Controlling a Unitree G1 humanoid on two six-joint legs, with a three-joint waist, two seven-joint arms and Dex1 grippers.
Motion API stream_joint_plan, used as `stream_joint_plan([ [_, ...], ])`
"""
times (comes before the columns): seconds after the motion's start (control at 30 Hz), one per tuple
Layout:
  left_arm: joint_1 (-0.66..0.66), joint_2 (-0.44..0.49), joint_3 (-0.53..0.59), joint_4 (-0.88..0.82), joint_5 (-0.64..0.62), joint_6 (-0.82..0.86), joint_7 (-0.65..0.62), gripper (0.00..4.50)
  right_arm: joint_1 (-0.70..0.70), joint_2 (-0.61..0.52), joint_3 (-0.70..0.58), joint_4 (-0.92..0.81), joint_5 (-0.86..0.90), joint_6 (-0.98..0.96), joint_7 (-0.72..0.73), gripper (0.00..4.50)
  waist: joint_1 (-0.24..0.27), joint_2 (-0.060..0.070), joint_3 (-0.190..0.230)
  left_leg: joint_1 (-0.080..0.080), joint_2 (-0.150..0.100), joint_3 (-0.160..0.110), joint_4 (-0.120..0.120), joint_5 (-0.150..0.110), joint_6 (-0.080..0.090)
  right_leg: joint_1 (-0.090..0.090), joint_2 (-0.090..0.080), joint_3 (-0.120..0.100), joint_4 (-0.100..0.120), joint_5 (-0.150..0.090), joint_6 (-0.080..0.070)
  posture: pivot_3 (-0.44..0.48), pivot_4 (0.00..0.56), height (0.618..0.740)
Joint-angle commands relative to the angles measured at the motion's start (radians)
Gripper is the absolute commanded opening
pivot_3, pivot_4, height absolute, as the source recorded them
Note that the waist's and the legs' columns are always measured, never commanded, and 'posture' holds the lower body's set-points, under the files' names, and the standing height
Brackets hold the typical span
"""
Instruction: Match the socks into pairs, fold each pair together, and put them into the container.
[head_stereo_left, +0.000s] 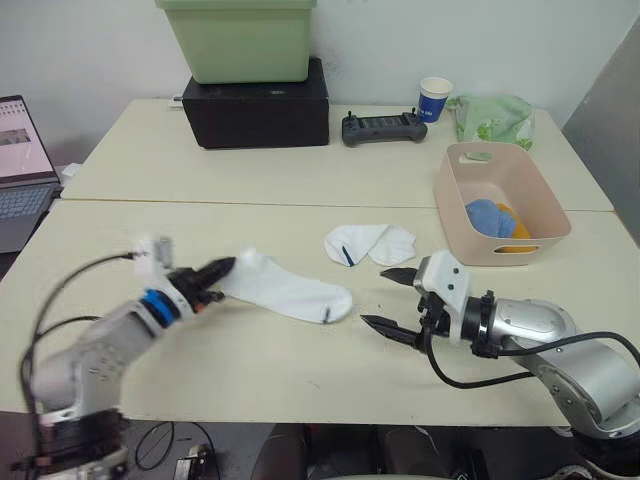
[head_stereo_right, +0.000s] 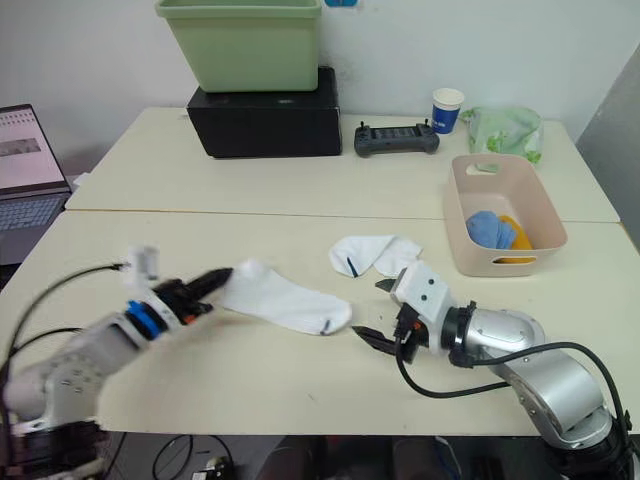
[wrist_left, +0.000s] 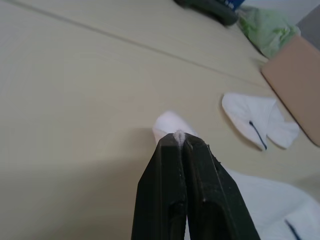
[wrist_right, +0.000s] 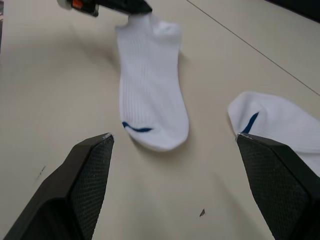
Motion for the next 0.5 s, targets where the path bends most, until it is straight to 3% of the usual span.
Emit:
stream_joint_plan([
  [0.03,-0.076,0.135,0.069,0.014,-0.088,0.071,-0.078,0.03,-0.031,0.001,0.004,-0.001,-0.001,-0.034,0.015,4.2,0.0,0.0,0.0,0.0,0.0,0.0,0.0,0.0,0.0,0.0,0.0,0.0,0.0,0.0,0.0,0.0,0.15,0.725],
  [0.13,-0.163,0.274,0.003,-0.014,-0.147,0.169,-0.172,0.03,-0.048,0.005,0.013,0.022,-0.008,-0.046,0.018,4.2,0.0,-0.001,0.001,0.0,0.0,0.0,-0.001,0.0,0.0,0.0,0.0,0.0,-0.001,0.0,0.0,0.0,0.15,0.725],
  [0.2,-0.207,0.278,-0.065,-0.072,-0.204,0.233,-0.173,0.03,-0.05,-0.006,0.005,0.028,-0.013,-0.048,0.015,4.2,0.004,-0.001,0.001,0.0,-0.001,0.0,0.0,0.0,0.0,0.0,0.0,0.0,-0.001,0.0,0.0,0.0,0.15,0.725],
  [0.4,-0.148,0.087,-0.239,-0.222,-0.288,0.302,-0.07,0.03,-0.001,-0.081,-0.1,-0.008,0.0,-0.012,0.003,4.2,0.003,0.0,0.001,0.0,-0.001,0.002,0.0,0.0,0.0,0.0,-0.002,0.002,-0.002,0.0,0.0,0.0,0.15,0.725],
  [0.5,-0.145,-0.017,-0.378,-0.257,-0.223,0.27,-0.038,0.03,0.056,-0.133,-0.176,-0.041,0.018,0.017,0.004,4.2,0.003,-0.001,0.002,-0.002,0.0,0.001,0.0,0.0,0.0,-0.001,-0.001,0.001,-0.001,0.0,0.0,0.0,0.15,0.725],
])
